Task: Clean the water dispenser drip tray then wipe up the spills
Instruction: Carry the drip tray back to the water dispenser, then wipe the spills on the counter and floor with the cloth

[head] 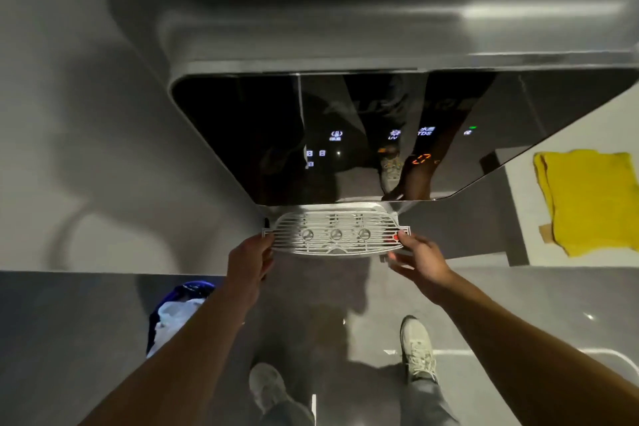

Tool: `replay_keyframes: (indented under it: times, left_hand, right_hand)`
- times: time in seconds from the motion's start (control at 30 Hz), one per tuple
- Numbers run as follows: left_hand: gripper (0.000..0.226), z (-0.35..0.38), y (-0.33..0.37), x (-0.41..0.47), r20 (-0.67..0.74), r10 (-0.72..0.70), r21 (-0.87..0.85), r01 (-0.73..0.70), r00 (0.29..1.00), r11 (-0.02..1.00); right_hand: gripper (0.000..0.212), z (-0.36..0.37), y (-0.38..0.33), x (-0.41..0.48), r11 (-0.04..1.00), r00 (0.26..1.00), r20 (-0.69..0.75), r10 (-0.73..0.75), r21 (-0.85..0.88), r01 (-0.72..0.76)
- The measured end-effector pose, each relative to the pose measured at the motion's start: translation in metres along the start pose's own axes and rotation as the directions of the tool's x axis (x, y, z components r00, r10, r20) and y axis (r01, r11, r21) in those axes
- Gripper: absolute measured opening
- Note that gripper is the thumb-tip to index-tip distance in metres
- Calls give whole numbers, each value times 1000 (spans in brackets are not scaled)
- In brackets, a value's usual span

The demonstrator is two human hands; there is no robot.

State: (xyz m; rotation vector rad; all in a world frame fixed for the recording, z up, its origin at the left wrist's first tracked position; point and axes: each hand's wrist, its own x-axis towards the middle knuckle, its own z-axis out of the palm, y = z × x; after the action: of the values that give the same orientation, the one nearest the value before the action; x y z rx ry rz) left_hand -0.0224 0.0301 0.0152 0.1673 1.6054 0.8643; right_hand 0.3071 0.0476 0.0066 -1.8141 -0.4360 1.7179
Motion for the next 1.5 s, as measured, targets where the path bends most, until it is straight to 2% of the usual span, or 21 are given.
replay_keyframes:
  times: [0.1,0.23,0.33,0.5,1.0,1.2,1.27,1.33,1.37,1.43,1.5]
  left_hand:
    - [11,9,-4,12,-32,22,0,-22,999,1000]
    - [11,16,-5,16,-54,64,-38,-66,997,997]
    - [14,16,-8,20,-54,114,16,-113,992,993]
    - [37,22,-8,26,-66,97,28,-96,993,995]
    - [38,28,-3,36,-112,162,150,-144,980,978]
    - [24,28,3,26,-100,100,236,-74,990,969]
    - [37,26,5,11,-118,153,357,-102,981,929]
    - [60,24,8,-11,-175,161,376,-85,971,922]
    - [60,22,9,-25,-186,174,389,-90,967,917]
    - [37,19,13,-53,-149,203,408,-127,968,904]
    - [11,16,16,-87,-35,207,439,-171,978,882]
  right_hand:
    - [31,7,5,18,1000,998,-56,-6,18,7]
    - [13,13,3,28,999,996,-81,-34,39,38]
    - [15,15,2,24,998,996,-69,-61,4,61]
    - [21,21,-4,21,988,988,-77,-132,-96,125]
    - [22,22,-12,24,980,989,-67,-134,-156,122]
    - [23,20,-16,17,976,992,-63,-108,-199,93]
    - [28,20,-22,4,963,989,-100,-106,-258,77]
    - [35,16,-26,-20,930,983,-116,-141,-357,91]
    - [34,12,-27,-36,903,982,-88,-164,-415,114]
    - [20,2,-35,-75,840,979,35,-199,-508,189]
    - [10,-16,-47,-116,777,958,148,-247,-560,287]
